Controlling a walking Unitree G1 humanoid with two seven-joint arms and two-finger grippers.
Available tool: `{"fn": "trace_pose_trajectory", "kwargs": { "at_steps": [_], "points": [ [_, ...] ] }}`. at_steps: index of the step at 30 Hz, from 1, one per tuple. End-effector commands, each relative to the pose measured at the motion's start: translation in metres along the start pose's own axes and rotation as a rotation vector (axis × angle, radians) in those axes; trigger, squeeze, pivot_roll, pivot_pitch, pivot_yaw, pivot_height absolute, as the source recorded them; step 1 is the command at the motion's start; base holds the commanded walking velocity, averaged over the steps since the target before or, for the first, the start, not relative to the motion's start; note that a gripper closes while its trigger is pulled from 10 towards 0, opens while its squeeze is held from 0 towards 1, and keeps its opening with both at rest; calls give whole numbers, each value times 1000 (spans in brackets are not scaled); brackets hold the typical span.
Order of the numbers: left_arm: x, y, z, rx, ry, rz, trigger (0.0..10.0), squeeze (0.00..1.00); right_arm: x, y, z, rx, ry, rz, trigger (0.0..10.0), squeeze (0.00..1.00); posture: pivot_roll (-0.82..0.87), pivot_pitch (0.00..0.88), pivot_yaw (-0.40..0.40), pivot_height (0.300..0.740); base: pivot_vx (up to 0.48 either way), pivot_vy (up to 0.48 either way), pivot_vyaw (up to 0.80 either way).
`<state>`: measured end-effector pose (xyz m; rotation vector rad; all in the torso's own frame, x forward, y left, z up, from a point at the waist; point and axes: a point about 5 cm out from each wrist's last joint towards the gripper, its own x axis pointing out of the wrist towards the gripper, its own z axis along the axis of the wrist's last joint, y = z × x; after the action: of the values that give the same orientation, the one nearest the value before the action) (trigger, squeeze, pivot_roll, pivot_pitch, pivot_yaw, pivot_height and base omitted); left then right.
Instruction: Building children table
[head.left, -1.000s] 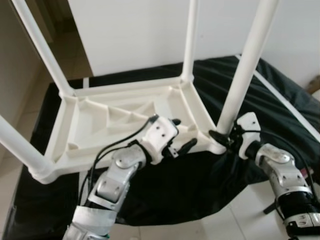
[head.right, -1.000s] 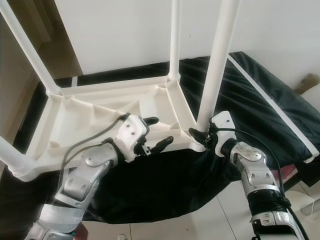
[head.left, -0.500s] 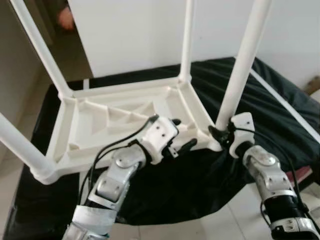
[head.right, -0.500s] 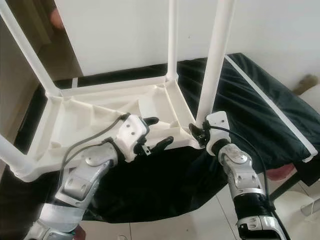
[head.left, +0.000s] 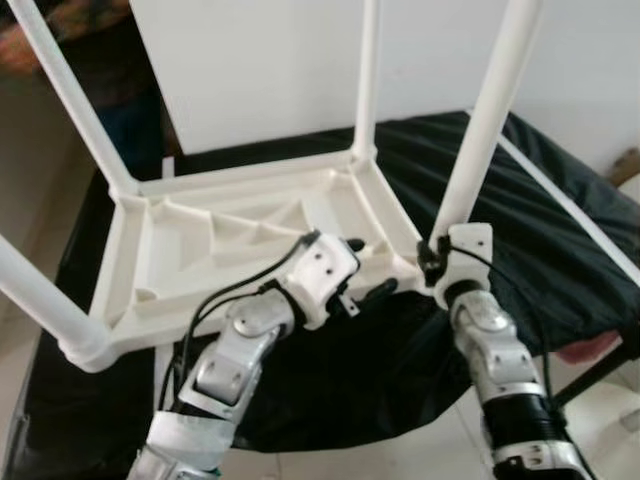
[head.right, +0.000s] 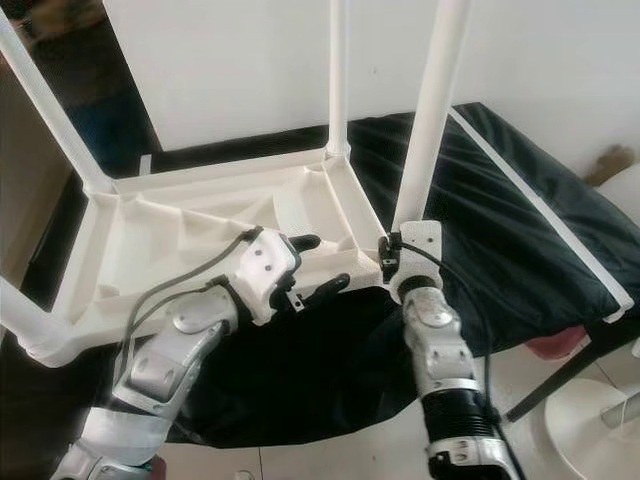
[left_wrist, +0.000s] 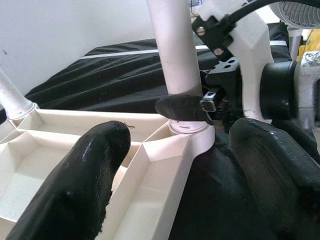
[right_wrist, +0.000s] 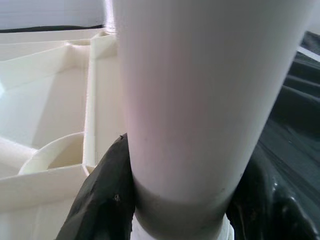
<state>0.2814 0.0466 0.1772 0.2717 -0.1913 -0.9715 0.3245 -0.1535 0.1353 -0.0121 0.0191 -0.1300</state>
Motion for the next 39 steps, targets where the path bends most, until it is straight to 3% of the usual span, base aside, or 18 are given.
{"fn": "trace_pose_trajectory", "kwargs": {
  "at_steps": [1, 3, 10, 19, 20, 21, 22, 25, 30, 38, 39],
  "points": [
    [0, -3, -3, -10, 9, -13, 10000, 0, -1, -4, -10, 19, 58, -74, 10000, 0, 4, 0, 54, 740, 0, 0, 0],
    [-2, -4, -4, -10, 13, -17, 10000, 0, 0, 5, -7, 38, 58, -134, 10000, 0, 12, 0, 51, 740, 0, 0, 0],
    [-6, -6, -5, -16, 22, -10, 10000, 0, -5, 13, -4, 42, 52, -221, 10000, 0, 25, 20, 46, 740, 0, 0, 0],
    [-7, -9, -6, -27, 26, -10, 10000, 0, -12, 18, -3, 41, 35, -225, 10000, 0, 18, 29, 45, 740, 0, 0, 0],
    [-6, -8, -6, -27, 25, -10, 10000, 0, -12, 18, 0, 38, 16, -224, 10000, 361, 11, 26, 44, 740, 0, 0, 0],
    [-6, -8, -6, -27, 25, -10, 10000, 0, -12, 18, 0, 38, 16, -224, 10000, 361, 11, 26, 44, 740, 0, 0, 0],
    [-5, -8, -5, -27, 21, -10, 10000, 0, -12, 17, 5, 40, -15, -205, 10000, 1000, 8, 20, 43, 740, 0, 0, 0],
    [-4, -7, -5, -24, 17, -10, 10000, 0, -13, 14, 10, 40, -51, -181, 10000, 1000, 1, 9, 40, 740, 0, 0, 0],
    [-2, -6, -4, -18, 13, -8, 10000, 0, -20, -6, 14, 28, -125, -75, 10000, 1000, -2, 5, 36, 740, 0, 0, 0],
    [-2, -3, -4, -12, 12, -5, 10000, 0, -20, -31, 8, -2, -126, 60, 10000, 1000, -7, 0, 36, 740, 0, 0, 0],
    [-2, -2, -3, -11, 11, -4, 10000, 0, -19, -36, 5, -20, -118, 75, 10000, 141, -7, 0, 36, 740, 0, 0, 0]
  ]
}}
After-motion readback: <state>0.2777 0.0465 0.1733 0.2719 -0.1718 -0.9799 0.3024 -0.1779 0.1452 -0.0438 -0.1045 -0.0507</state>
